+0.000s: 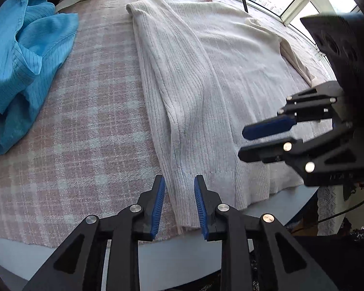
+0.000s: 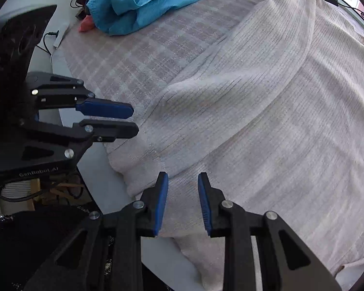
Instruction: Fold clothes
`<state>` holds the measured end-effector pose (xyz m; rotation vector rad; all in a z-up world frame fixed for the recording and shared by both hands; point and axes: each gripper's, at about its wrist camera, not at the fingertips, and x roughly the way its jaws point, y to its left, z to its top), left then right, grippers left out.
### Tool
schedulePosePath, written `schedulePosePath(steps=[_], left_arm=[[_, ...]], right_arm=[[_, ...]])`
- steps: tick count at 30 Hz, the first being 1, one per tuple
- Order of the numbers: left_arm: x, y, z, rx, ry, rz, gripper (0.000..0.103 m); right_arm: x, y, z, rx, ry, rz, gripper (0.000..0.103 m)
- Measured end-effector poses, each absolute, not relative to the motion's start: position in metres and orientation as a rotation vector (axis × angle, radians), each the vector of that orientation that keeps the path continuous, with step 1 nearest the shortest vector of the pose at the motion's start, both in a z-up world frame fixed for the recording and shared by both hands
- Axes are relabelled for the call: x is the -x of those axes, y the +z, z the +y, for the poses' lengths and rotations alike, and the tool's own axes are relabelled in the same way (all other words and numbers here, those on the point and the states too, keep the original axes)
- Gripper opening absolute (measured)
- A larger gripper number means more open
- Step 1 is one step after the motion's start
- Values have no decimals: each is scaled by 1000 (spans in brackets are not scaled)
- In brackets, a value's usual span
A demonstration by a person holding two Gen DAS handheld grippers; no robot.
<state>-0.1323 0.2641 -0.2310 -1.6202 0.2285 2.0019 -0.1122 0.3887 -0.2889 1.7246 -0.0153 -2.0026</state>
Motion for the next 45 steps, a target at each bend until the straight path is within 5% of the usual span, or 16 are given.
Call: schedulePosePath(steps=[6,13,16,17,22,29,32,41,42,44,45], left_arm=[[120,-242,267,1622,2016,258,25],[119,-245,261,1609,2032,193,21],[118,-245,256,1600,2021,177,17],[118,-245,254,1597,2018,175,17],[117,-245,252,1594,2000,162,16],[118,-243,250,1597,1982,141,11],[117,-240,252,1592,1981,165,11],[114,-234,254,1585,1979,186,11],[113,-233,254,1579,1980,187,11],[111,-231,253,1567,1983,189,10],[110,-228,254,1555,1980,193,10]], right_arm=[[232,-253,396,-1657,-2257,-8,37],[337,-295,369,-1875,-2203,111,36],[344,-306,365,-1898,-2187,166,9],[345,-307,366,-1896,-2185,172,8],[357,-300,400,-1828,-2205,-201,6],[364,-286,426,-1881,-2113,-379,21],[381,-259,430,-1828,-2277,-285,46],[413,-295,362,-1970,-2189,364,46],[413,-301,359,-1984,-2185,421,44],[414,-306,361,-1995,-2193,470,9],[415,-307,366,-2002,-2196,452,9]])
